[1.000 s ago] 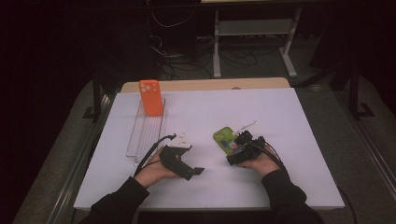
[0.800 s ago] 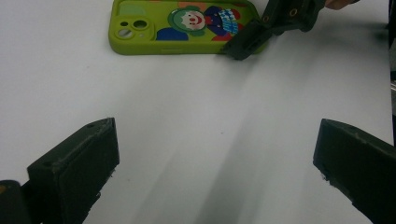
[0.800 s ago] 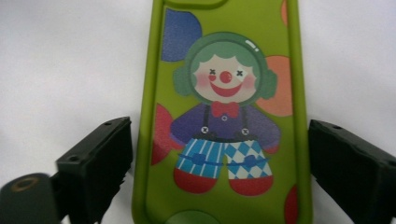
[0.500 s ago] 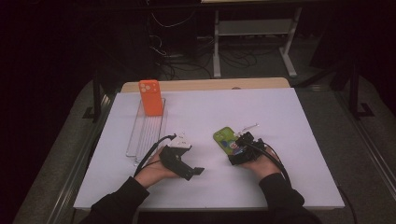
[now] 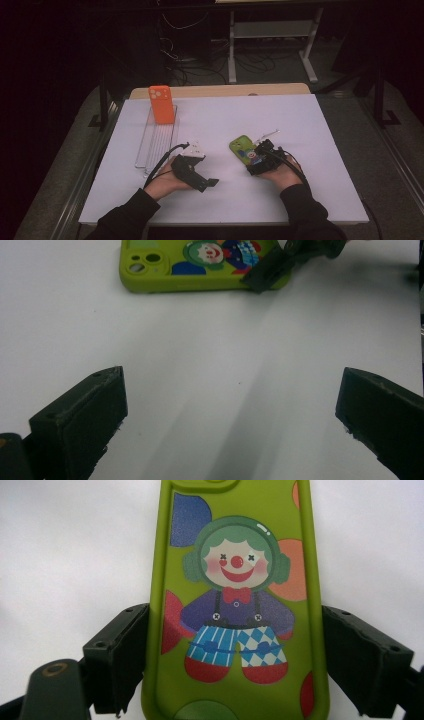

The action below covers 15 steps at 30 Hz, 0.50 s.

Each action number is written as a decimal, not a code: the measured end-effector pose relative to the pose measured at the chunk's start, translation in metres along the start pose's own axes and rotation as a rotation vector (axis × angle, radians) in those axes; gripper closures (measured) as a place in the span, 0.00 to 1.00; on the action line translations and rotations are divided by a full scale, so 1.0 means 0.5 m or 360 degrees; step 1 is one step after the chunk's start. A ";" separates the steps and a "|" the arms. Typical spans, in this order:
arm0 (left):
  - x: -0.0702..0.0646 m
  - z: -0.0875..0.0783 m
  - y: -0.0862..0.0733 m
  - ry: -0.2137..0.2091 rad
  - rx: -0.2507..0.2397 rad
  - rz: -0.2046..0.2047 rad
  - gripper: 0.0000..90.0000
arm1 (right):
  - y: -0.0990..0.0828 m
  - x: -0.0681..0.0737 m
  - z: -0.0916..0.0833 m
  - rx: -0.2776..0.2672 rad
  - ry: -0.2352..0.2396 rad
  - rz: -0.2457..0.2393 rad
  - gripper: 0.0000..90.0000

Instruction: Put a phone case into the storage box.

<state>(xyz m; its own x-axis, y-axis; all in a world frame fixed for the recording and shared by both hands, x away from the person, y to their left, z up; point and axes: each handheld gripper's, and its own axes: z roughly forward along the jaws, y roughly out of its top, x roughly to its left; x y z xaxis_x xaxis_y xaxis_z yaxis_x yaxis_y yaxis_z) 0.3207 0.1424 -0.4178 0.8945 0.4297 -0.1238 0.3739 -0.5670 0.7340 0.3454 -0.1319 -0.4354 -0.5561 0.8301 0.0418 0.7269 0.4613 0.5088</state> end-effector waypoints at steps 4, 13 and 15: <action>0.001 -0.009 0.016 -0.0021 -0.0008 0.0009 0.00 | 0.008 -0.016 -0.019 -0.0038 0.0047 -0.0043 0.17; 0.004 -0.021 0.053 -0.0103 -0.0004 0.0091 0.00 | 0.018 -0.062 -0.069 -0.0105 0.0119 -0.0197 0.17; 0.006 -0.021 0.061 -0.0101 0.0000 0.0110 0.00 | 0.021 -0.069 -0.079 -0.0109 0.0144 -0.0257 0.17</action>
<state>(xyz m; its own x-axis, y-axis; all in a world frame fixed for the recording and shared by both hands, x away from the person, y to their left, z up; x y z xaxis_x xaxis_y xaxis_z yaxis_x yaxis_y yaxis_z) 0.3322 0.1340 -0.3889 0.9319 0.3439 -0.1149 0.3106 -0.5937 0.7423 0.3562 -0.1682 -0.3977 -0.6994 0.7140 0.0308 0.5981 0.5611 0.5722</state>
